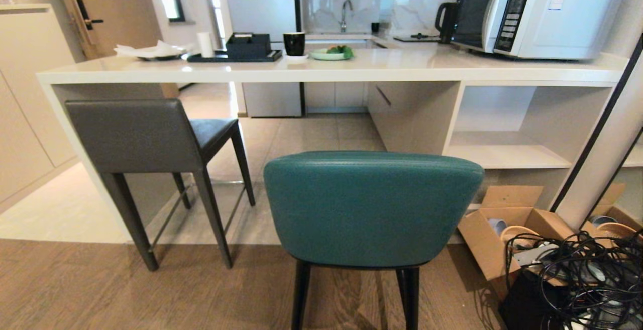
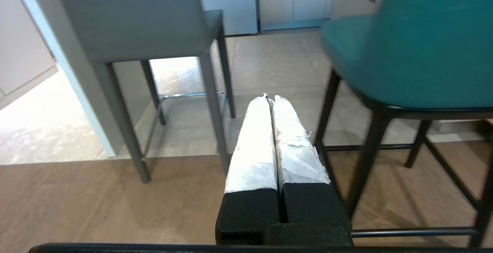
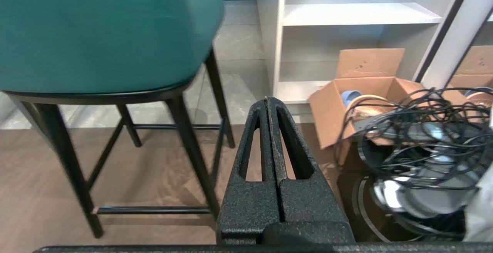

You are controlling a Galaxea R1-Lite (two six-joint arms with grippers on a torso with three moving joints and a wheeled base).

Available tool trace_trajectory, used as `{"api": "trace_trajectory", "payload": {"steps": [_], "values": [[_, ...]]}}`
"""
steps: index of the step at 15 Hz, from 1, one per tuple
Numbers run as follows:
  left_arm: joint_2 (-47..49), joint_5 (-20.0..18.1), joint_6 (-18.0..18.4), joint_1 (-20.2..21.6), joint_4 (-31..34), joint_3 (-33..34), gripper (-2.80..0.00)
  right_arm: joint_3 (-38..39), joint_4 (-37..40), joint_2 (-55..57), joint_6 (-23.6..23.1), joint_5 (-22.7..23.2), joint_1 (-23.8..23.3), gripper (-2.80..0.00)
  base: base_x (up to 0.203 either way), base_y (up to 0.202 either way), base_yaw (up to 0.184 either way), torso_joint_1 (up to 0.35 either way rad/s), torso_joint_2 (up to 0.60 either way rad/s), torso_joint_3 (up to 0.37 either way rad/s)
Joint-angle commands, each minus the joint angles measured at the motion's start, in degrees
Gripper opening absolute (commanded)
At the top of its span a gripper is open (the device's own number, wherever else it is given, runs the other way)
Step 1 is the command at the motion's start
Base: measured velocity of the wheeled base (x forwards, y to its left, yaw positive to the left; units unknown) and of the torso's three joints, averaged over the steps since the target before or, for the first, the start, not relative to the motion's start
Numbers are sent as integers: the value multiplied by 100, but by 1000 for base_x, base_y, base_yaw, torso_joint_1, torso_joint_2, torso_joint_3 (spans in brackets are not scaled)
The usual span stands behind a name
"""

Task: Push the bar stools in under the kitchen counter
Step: Pull the gray chair out from under the dining table

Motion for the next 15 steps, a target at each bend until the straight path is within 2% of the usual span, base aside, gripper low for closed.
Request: {"api": "trace_trajectory", "payload": {"steps": [1,15], "values": [[9,-1,2,1,-7,229,-280,9,4,2,-6,10,1,-280,0,199,-2,6,1,9],[9,-1,2,1,-7,229,-280,9,-4,7,51,4,-3,-280,0,198,-1,2,4,2]]}}
